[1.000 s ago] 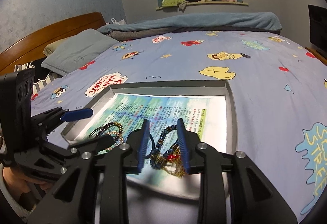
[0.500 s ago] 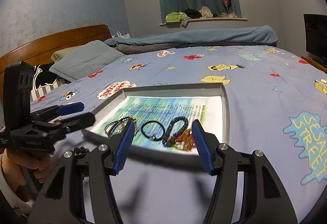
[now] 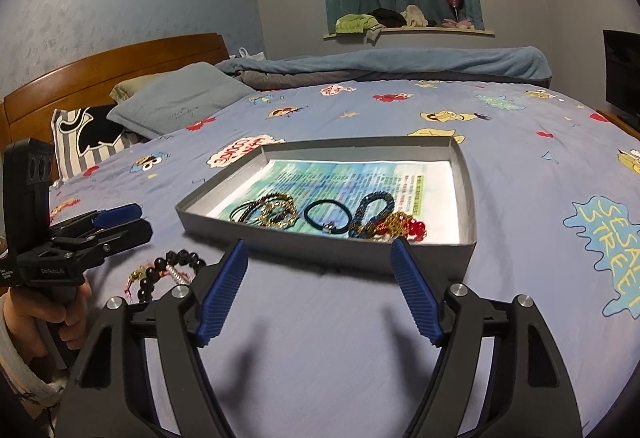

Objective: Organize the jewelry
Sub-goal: 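Move both tools back to the dark bead bracelet pile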

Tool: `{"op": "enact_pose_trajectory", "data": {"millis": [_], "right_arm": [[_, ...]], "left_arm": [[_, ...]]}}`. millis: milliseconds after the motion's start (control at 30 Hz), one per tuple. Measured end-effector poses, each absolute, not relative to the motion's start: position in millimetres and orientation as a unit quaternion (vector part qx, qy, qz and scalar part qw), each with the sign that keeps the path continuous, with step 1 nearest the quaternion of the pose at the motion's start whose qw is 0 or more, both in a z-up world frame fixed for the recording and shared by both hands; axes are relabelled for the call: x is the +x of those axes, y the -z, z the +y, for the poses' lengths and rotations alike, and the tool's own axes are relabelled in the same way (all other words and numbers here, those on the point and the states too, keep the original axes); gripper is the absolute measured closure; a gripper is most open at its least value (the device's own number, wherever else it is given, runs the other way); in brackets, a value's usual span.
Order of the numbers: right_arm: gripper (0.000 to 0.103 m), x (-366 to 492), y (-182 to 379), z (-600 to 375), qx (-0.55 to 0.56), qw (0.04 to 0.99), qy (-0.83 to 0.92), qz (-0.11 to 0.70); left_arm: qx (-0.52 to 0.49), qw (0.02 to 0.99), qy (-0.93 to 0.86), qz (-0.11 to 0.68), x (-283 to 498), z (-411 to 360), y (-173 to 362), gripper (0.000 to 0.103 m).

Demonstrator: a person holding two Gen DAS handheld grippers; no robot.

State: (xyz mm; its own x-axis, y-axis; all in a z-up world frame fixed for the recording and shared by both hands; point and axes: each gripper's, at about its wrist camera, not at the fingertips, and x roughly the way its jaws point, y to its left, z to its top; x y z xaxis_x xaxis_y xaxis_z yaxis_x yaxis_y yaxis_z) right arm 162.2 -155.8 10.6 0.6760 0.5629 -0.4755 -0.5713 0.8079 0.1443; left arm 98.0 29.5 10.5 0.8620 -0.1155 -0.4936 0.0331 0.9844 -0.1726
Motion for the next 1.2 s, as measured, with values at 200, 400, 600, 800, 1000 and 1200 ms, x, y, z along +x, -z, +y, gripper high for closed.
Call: {"op": "enact_pose_trajectory", "data": {"millis": [200,400,600,800,1000,1200], "right_arm": [[0.027,158,-6,-149,-0.021,0.910,-0.318,0.264],[0.025,153,-2,-142,-0.029,0.905,-0.325,0.273],[0.024,151,0,-144,-0.024,0.903,-0.329,0.274],[0.024,149,1,-142,-0.026,0.900,-0.334,0.277],[0.024,147,0,-140,-0.032,0.901,-0.333,0.276],[0.024,148,2,-138,-0.034,0.899,-0.335,0.281]], "left_arm": [[-0.093,0.957,0.039,0.273,82,39,2,0.007],[-0.085,0.954,0.056,0.282,74,32,12,0.007],[-0.048,0.955,0.071,0.285,73,16,13,0.008],[-0.044,0.955,0.070,0.284,71,14,16,0.013],[-0.050,0.951,0.072,0.296,77,15,17,0.029],[-0.042,0.951,0.086,0.295,82,12,12,0.045]]}}
